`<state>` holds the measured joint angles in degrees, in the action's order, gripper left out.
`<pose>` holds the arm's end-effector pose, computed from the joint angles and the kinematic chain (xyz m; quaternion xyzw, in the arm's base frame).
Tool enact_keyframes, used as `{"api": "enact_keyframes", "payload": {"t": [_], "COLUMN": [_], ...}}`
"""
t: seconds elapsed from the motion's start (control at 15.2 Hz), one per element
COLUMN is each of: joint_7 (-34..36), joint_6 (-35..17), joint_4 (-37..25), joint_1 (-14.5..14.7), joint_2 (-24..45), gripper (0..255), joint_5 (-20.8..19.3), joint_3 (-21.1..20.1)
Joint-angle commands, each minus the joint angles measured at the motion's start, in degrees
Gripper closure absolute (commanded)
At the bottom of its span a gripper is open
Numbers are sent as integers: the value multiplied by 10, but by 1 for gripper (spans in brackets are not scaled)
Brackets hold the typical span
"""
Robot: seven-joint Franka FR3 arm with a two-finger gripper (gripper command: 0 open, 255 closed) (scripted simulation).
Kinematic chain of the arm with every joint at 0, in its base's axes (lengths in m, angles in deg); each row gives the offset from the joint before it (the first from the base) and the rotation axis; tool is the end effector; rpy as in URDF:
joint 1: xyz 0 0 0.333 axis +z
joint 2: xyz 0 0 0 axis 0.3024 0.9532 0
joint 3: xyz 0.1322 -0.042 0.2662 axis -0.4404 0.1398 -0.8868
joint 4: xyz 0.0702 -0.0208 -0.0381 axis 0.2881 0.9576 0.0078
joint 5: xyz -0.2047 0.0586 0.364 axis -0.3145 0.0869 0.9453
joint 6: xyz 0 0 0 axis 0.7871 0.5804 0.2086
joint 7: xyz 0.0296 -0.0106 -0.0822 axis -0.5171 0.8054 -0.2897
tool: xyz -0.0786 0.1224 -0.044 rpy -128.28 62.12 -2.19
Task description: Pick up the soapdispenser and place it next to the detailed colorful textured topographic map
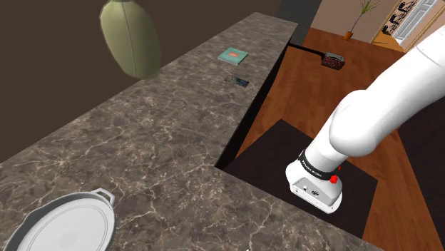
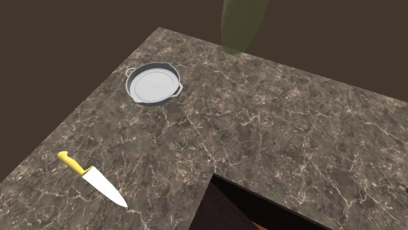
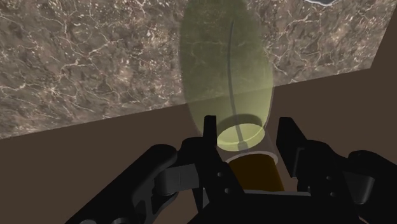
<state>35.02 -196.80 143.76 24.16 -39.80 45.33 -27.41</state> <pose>0.4463 0.3606 0.6438 -0.9769 -0.0814 -0.1662 0.1071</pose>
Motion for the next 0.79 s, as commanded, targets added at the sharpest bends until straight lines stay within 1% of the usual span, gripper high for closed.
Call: {"api": "enact_keyframes", "payload": {"t": [0.0, 0.33, 0.73], "joint_7": [-33, -110, -196], "joint_6": [0, 6, 17], "joint_4": [14, 32, 31], "joint_1": [-7, -27, -51], "joint_2": [-12, -27, -23], "gripper": [255, 255, 255], "joint_5": [14, 37, 53], "joint_3": [22, 76, 135]}}
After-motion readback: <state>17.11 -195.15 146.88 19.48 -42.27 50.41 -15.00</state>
